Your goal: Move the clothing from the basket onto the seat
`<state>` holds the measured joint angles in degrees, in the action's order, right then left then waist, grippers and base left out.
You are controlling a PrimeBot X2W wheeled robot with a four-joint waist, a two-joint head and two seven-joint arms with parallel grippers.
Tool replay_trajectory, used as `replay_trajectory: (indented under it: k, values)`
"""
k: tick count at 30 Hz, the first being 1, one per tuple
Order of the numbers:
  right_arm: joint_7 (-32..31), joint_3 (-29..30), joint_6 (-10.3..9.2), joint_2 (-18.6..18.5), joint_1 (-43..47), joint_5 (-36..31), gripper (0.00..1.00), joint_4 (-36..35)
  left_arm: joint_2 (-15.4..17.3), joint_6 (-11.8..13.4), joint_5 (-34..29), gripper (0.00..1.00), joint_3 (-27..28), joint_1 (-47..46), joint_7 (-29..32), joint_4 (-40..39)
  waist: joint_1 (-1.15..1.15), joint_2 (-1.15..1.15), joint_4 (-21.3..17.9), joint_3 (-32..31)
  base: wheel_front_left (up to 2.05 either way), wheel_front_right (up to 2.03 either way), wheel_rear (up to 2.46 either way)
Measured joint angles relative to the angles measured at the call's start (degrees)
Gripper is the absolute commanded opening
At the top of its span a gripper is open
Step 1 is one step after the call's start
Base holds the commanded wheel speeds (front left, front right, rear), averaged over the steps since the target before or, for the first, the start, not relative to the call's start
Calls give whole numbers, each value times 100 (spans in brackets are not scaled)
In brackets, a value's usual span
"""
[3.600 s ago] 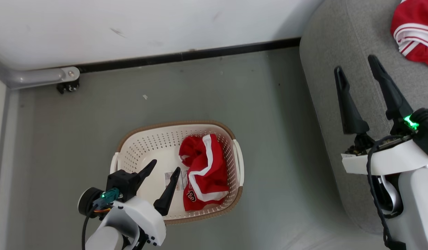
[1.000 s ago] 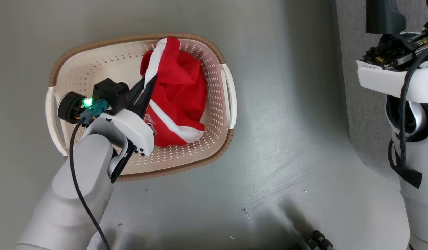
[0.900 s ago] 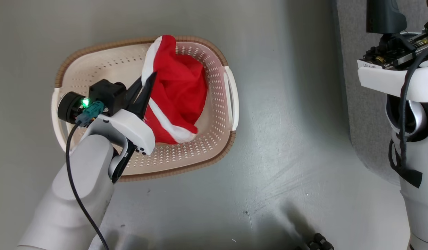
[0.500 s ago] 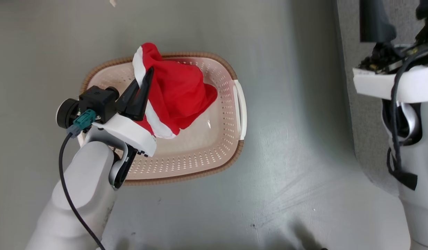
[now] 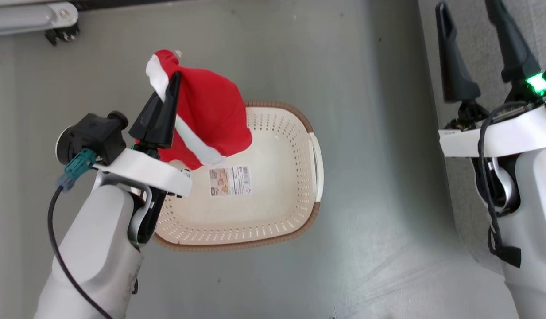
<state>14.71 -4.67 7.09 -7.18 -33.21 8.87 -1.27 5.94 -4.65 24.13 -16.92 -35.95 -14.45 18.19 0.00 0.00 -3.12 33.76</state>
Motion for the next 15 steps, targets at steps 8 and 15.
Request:
replay_trajectory:
  k: [8, 15]
  values:
    - [0, 36, 0, -21, 335, 67, 100, 202, 0, 130, -125, 0, 358, 495, -1, -702, 0, 0, 107, -531, 0, 0, 0]
    - [0, 62, 0, -20, 625, 67, 100, 301, -3, 229, -149, 0, 697, 899, -1, -1209, 0, 0, 171, -998, 0, 0, 0]
